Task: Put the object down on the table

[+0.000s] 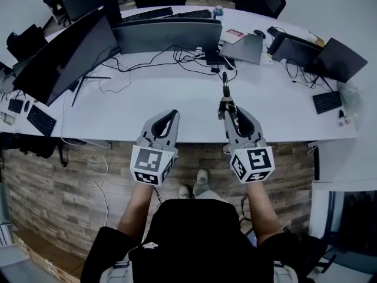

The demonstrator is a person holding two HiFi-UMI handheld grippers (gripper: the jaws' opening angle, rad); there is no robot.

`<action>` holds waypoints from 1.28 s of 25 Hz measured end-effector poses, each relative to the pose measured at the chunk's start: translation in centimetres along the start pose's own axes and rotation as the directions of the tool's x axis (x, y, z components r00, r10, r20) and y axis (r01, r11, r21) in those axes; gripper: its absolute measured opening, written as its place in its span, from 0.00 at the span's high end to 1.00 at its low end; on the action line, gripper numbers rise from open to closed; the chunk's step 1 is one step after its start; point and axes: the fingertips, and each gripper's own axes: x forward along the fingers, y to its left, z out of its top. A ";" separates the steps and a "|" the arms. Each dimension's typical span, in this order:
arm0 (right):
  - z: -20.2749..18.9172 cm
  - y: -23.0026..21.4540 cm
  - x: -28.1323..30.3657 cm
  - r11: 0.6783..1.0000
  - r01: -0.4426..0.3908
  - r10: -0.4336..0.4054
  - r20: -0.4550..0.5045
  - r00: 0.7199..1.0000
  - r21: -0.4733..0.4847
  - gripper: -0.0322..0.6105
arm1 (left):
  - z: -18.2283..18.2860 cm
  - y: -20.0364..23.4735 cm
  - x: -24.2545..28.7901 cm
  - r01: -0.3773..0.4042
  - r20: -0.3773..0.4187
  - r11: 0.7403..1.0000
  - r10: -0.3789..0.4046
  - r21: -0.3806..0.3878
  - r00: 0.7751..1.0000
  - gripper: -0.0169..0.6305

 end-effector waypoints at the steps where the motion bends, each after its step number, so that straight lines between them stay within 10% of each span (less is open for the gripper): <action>1: -0.3 -0.3 0.3 1.000 -0.004 0.004 -0.004 1.000 0.003 0.79 | -0.2 0.0 0.4 -0.004 -0.006 1.000 0.004 -0.004 1.000 0.95; 32: -16.6 -3.5 8.3 0.978 -0.209 0.184 -0.364 0.913 -0.029 0.79 | -12.9 0.9 8.6 -0.081 -0.276 0.994 0.059 -0.069 0.959 0.95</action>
